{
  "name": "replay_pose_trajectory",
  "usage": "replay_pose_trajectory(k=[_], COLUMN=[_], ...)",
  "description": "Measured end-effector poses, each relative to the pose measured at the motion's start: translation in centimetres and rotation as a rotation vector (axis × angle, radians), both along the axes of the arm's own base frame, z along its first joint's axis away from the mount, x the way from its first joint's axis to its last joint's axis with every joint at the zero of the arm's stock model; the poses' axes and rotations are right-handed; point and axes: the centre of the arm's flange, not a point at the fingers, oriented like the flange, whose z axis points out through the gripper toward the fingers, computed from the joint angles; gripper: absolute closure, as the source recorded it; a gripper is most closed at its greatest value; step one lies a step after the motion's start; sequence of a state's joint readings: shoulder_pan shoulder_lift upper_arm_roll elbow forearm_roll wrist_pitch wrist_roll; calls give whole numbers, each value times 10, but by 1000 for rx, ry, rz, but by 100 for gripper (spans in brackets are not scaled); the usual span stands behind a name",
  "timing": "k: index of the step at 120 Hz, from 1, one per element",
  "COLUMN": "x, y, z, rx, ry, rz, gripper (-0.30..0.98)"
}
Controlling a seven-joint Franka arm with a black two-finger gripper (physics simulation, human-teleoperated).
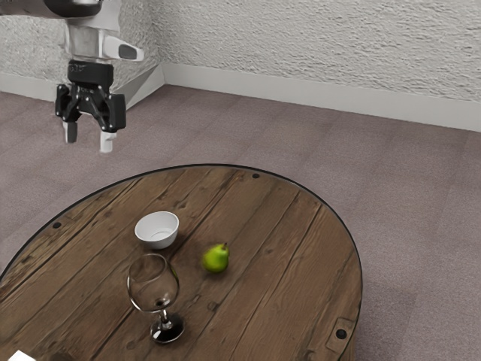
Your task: Place the pear in the bowl.
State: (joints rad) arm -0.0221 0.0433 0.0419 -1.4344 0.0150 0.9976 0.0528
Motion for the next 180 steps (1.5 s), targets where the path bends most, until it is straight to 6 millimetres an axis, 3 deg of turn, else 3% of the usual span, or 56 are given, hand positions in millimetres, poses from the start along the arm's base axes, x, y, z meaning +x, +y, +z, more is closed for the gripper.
replay_pose_trajectory(k=[14, 35, 39, 47, 58, 68, 93, 114, 140, 180], x=[31, 56, 65, 76, 77, 77, 94, 90, 104, 123], y=[14, 21, 17, -1, -38, -59, -86, -116, -127, -125], z=[0, 5, -11, -63, -128, -180, -251, -310, -348, -379], rx=[1, 6, 3, -10, -38, -57, -92, -131, -165, -192], ry=[-218, -390, -384, -344, -320, -323, -395, -403, -472, -527], rz=[0, -20, -32, -72, -138, -177, -226, -281, -325, -364], gripper=[0, 0, 0, 0, 0, 0, 0, 0, 0, 3])
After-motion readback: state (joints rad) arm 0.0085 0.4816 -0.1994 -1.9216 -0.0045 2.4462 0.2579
